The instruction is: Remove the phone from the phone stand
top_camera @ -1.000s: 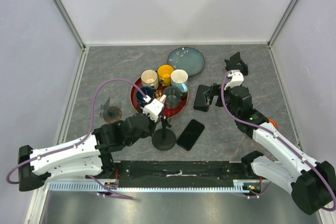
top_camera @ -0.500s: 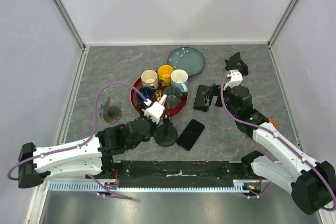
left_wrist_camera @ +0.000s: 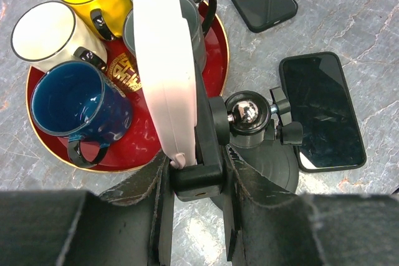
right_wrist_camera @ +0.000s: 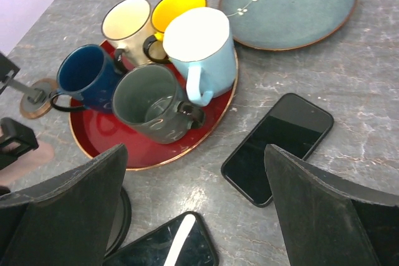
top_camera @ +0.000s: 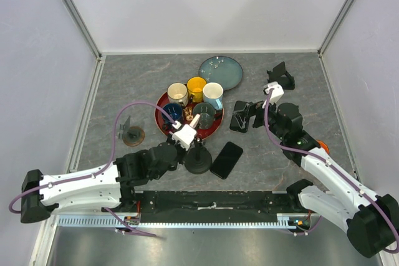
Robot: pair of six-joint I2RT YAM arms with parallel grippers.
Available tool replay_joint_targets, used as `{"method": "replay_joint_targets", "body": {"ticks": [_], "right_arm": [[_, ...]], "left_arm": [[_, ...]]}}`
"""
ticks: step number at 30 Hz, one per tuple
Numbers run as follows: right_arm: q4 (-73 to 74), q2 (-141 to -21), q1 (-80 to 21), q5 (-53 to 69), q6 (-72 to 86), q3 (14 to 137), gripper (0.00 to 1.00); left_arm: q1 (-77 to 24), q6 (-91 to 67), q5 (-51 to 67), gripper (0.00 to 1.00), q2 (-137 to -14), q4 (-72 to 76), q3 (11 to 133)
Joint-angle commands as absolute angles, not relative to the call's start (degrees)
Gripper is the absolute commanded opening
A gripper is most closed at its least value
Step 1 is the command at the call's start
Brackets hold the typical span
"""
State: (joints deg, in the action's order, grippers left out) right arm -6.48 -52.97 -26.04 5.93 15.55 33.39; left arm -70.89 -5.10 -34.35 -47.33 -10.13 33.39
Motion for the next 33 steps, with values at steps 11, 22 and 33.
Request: {"method": "replay_joint_targets", "body": {"ticks": [11,22,33], "right_arm": [[-13.97,-53.09,-26.28,21.08,13.27,32.87,0.98],[-16.17,-51.95,-28.12,31.11,14.86,30.24,0.98],[-22.05,-52.91,-36.55,30.41,11.95,26.46,0.98]], "left_arm": [[-71.54,-6.15,-33.66,0.71,-42.63,-4.04,34.28],[-71.63,-10.72,-34.18,0.78,-42.36,-6.76,38.93],[-71.54,-17.49,-40.52,0.77,-48.07,-19.75,50.87]]}}
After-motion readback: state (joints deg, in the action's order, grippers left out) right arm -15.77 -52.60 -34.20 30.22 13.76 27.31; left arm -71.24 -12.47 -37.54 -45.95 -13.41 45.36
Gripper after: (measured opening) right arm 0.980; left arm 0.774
